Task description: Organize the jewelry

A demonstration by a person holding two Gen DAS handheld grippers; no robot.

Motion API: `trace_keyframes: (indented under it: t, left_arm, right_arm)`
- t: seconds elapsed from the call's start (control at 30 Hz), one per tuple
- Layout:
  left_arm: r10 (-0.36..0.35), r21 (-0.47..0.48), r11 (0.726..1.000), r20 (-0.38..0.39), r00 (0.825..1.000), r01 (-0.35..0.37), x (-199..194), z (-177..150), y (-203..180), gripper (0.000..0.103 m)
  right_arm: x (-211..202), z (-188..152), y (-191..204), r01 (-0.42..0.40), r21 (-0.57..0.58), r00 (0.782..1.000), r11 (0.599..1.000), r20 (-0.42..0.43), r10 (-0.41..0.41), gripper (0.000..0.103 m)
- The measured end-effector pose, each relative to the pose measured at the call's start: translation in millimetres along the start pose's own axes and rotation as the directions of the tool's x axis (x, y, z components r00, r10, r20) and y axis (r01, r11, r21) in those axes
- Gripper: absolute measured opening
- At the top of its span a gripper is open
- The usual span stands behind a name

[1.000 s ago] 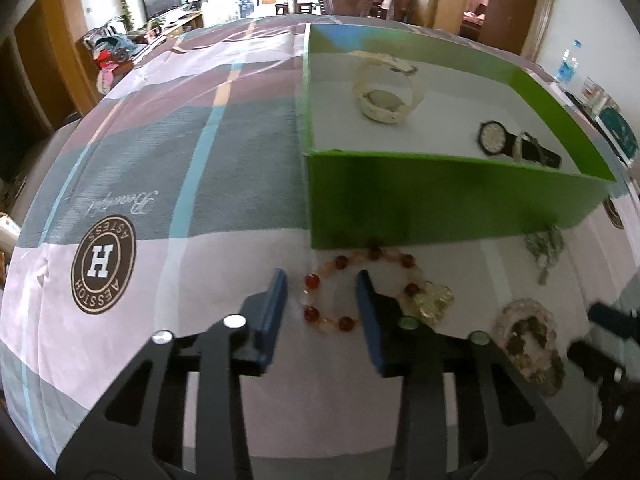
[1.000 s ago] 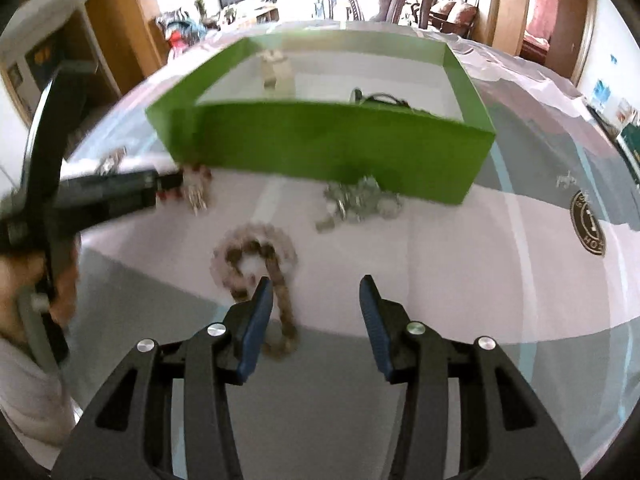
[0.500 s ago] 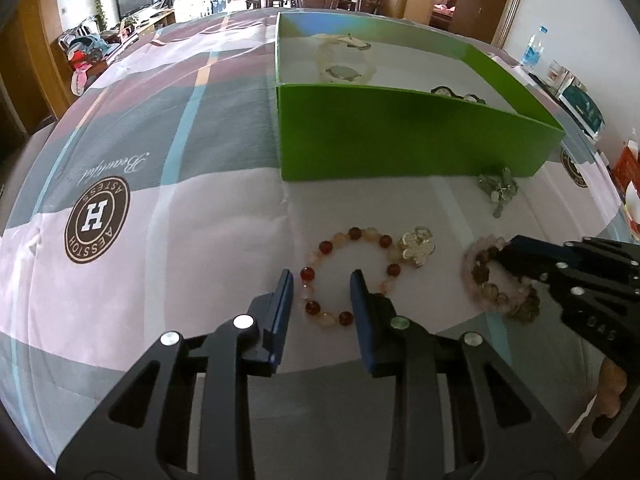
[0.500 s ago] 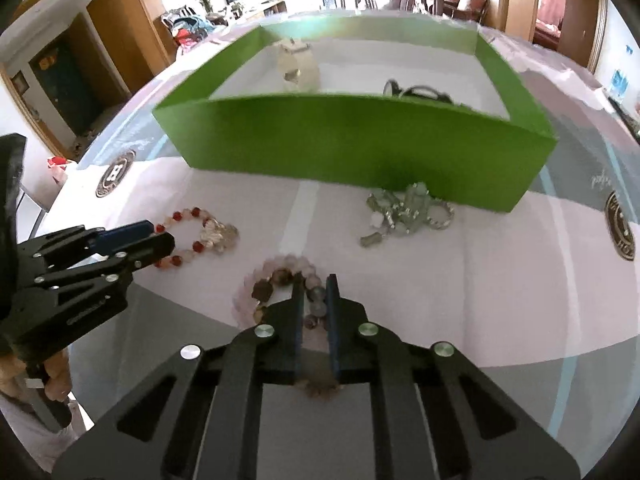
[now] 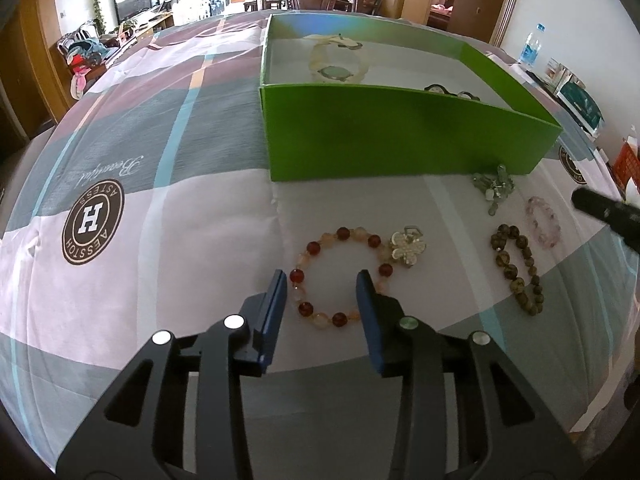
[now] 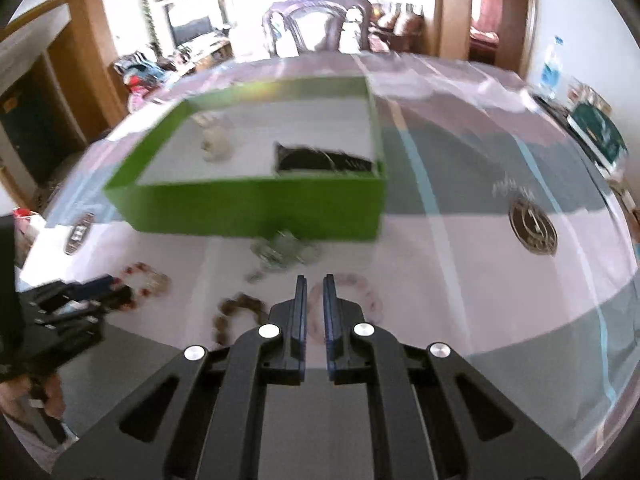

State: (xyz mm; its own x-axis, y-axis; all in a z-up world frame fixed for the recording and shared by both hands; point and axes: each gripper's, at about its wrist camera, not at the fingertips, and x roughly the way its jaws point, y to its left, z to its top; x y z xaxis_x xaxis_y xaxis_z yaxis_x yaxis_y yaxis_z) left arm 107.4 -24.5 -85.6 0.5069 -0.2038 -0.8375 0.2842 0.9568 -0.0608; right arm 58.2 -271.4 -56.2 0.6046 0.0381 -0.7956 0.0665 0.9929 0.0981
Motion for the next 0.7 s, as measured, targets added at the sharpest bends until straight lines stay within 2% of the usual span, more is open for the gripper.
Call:
trace_keyframes:
  t: [0.07,0.17,0.27,0.3,0.33,0.53,0.7]
  left_arm:
    - [0.004,-0.002,1.0,0.0,1.0,-0.004,0.0,0.5,-0.2,0.039]
    - [0.012,-0.008,1.0,0.006,1.0,-0.012,-2.2,1.3,1.2,0.042]
    - [0.03,-0.012,0.999,0.016,0.999,-0.03,-4.7,1.9,2.8,0.045]
    - [0.034,-0.014,0.999,0.019,0.999,-0.034,-5.0,2.3,3.7,0.047]
    - [0.038,-0.017,0.999,0.021,0.999,-0.038,-4.8,2.7,4.6,0.049]
    - [0.049,-0.034,0.998,0.007,0.999,-0.048,2.0,4.0,9.0,0.049]
    - [0.052,-0.028,0.998,0.009,0.999,-0.052,2.9,4.5,7.9,0.054]
  right_arm:
    - [8.4,-5.5,-7.7,0.015,0.016,0.999,1.0,-0.03,-0.015,0.008]
    - [15.9,-13.2,-19.2,0.025,0.054,0.998,0.998,-0.054,-0.023,0.014]
    - [17.5,-17.7,-30.7,0.068,0.076,0.996,0.995,-0.056,-0.064,0.031]
    - [18.4,-18.7,-33.7,0.083,0.078,0.995,0.993,-0.057,-0.079,0.043]
    - [19.0,-19.5,-35.3,0.091,0.077,0.995,0.993,-0.058,-0.087,0.048]
    - [28.4,-20.5,-37.5,0.109,0.067,0.992,0.992,-0.065,-0.104,0.048]
    - [32.9,-23.7,-26.0,0.104,0.015,0.992,0.994,-0.076,-0.102,0.049]
